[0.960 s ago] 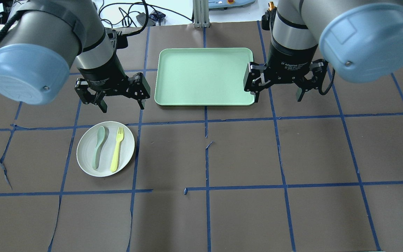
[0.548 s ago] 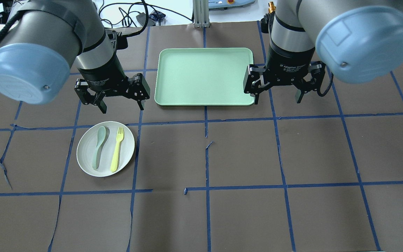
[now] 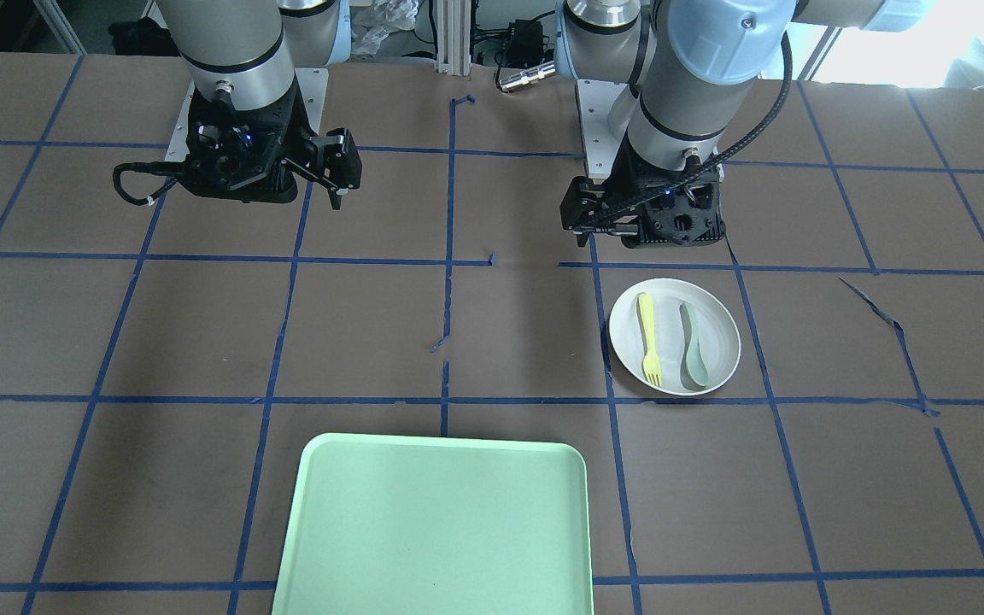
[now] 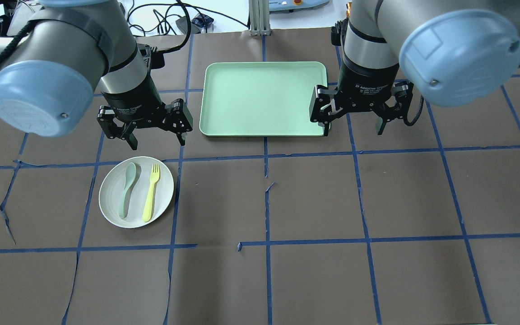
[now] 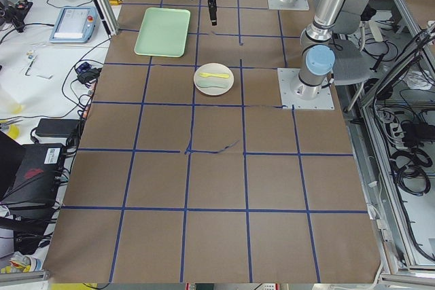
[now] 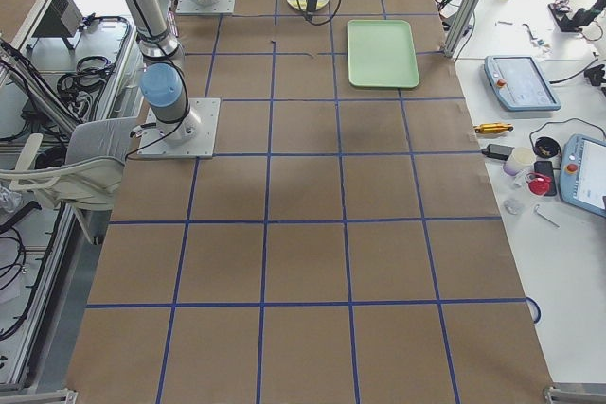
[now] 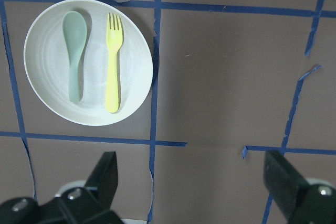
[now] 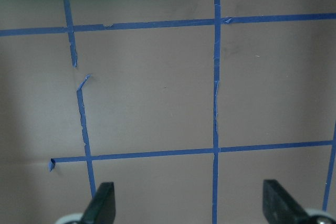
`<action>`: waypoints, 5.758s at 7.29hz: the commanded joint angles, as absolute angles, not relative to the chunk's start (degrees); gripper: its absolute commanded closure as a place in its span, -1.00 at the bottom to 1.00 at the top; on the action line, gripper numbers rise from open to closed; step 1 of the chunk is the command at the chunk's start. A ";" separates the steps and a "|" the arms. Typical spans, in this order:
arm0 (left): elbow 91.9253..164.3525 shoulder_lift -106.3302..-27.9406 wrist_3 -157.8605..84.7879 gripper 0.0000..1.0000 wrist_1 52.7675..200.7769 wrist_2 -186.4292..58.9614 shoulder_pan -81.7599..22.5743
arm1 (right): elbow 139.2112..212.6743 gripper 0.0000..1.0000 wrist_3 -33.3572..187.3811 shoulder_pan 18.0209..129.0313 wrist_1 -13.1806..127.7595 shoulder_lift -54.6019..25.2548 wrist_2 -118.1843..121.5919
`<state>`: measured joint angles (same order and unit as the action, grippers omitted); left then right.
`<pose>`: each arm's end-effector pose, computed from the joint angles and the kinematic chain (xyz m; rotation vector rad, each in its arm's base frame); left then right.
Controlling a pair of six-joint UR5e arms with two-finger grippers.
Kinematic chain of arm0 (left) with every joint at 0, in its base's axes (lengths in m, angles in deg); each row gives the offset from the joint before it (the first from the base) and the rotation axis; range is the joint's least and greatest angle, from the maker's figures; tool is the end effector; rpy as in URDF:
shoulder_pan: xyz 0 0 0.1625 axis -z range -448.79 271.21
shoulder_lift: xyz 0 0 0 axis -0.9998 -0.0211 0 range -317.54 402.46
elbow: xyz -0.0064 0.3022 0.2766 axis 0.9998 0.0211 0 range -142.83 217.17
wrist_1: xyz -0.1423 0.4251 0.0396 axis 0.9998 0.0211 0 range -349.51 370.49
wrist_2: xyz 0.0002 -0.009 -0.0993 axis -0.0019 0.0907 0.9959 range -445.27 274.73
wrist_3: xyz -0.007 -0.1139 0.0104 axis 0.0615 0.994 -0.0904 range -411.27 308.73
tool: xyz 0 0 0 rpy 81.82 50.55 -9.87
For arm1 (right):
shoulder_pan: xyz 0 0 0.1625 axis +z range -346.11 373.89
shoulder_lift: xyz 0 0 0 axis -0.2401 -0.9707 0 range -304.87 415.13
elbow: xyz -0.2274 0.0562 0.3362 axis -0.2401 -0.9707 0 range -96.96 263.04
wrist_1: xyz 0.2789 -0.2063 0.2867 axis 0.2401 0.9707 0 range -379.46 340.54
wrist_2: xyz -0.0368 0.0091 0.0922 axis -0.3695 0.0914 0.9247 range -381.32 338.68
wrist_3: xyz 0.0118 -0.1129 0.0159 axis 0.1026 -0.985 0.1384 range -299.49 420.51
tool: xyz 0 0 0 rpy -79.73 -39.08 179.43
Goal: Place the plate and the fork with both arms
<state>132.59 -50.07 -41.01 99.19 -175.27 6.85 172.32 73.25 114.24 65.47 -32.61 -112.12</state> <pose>-0.1848 -0.5139 0.3870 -0.1256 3.1179 0.1795 0.2251 -0.4994 0.4351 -0.0634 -3.0994 -0.1711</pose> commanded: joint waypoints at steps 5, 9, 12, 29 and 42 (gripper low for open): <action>132.62 -50.71 -40.89 -1.00 99.09 -175.09 7.19 | 172.42 -1.00 73.26 114.27 65.62 -32.49 -112.46; 134.01 -50.26 -44.48 -1.00 99.00 -175.45 1.33 | 172.77 -1.00 74.05 114.35 65.44 -32.41 -111.85; 143.92 -50.27 -58.78 -0.82 89.46 -175.44 -11.93 | 172.77 -1.00 74.31 114.35 65.28 -30.21 -112.11; 153.37 -63.36 -75.96 1.00 72.19 -171.40 -25.07 | 175.06 -1.00 74.31 114.44 66.24 -29.95 -112.81; 127.62 -74.93 -45.51 1.00 76.04 -148.72 -6.91 | 175.06 -1.00 74.31 114.35 65.54 -29.94 -113.60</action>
